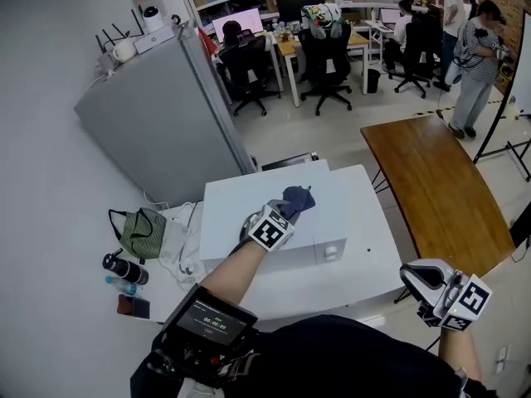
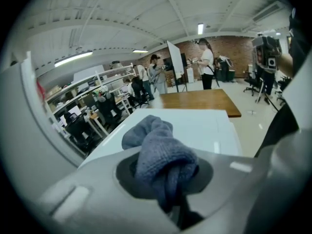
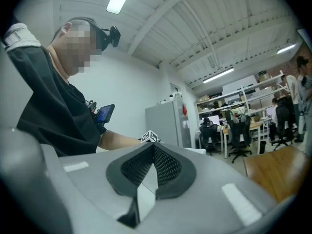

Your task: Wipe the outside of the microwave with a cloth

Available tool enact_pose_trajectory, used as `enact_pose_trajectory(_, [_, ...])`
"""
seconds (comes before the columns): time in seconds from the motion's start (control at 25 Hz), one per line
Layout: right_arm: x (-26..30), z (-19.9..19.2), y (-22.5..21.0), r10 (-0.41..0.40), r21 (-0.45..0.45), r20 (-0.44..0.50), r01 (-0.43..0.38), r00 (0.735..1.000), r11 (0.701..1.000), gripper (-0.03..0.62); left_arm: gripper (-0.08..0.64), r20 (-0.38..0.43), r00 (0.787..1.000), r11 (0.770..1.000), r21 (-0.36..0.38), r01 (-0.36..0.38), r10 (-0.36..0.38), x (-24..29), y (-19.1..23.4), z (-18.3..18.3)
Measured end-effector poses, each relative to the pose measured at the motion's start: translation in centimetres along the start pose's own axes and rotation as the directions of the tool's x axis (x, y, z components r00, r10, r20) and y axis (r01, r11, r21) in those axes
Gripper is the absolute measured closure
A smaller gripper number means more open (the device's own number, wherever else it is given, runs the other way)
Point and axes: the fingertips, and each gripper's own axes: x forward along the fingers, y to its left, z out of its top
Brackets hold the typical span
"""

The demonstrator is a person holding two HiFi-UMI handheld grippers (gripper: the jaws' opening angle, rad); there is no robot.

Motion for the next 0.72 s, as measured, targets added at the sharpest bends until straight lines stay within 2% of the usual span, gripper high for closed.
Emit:
enact_pose_trajectory(0.12, [-4.9, -0.4, -2.8, -0.079, 0.034, 0.013, 0.079, 0.997, 0.996, 0.588, 0.505, 0.012, 0.997, 0.995, 0.077, 0.071, -0.072, 5.0, -4.5, 5.9])
enact_pose_trajectory(0.24, [-7.7, -0.7, -3.7, -0.129, 0.048, 0.022, 0.128, 0.991, 0.991, 0.588, 0.503, 0.014, 0.989, 0.980, 0.135, 0.144, -0.148, 7.4, -7.9, 9.0])
enact_pose_trajectory(0.4, [-7.8, -0.6, -2.9, -0.147, 0.053, 0.032, 0.145, 0.989, 0.988, 0.588, 0.503, 0.061, 0.981, 0.978, 0.106, 0.178, -0.185, 6.0, -9.0, 9.7])
enact_pose_trajectory(0.48, [-5.8, -0.4, -1.8, -0.121, 0.039, 0.029, 0.120, 0.992, 0.992, 0.588, 0.503, 0.098, 0.983, 0.986, 0.074, 0.152, -0.159, 3.2, -7.2, 8.5])
enact_pose_trajectory(0.56, [-2.2, 0.1, 0.1, -0.070, 0.014, 0.027, 0.069, 0.997, 0.998, 0.588, 0.503, 0.120, 0.988, 0.995, 0.040, 0.092, -0.096, -0.9, -3.8, 5.6])
enact_pose_trajectory(0.64, [2.1, 0.6, 3.0, -0.001, -0.011, 0.024, 0.001, 1.000, 1.000, 0.588, 0.503, 0.105, 0.994, 1.000, -0.004, 0.003, -0.003, -6.1, 0.8, 0.4])
enact_pose_trajectory(0.72, [6.6, 0.8, 6.2, 0.071, -0.028, 0.012, -0.071, 0.997, 0.997, 0.588, 0.503, 0.058, 0.993, 0.993, -0.063, -0.096, 0.100, -11.6, 5.3, -6.4])
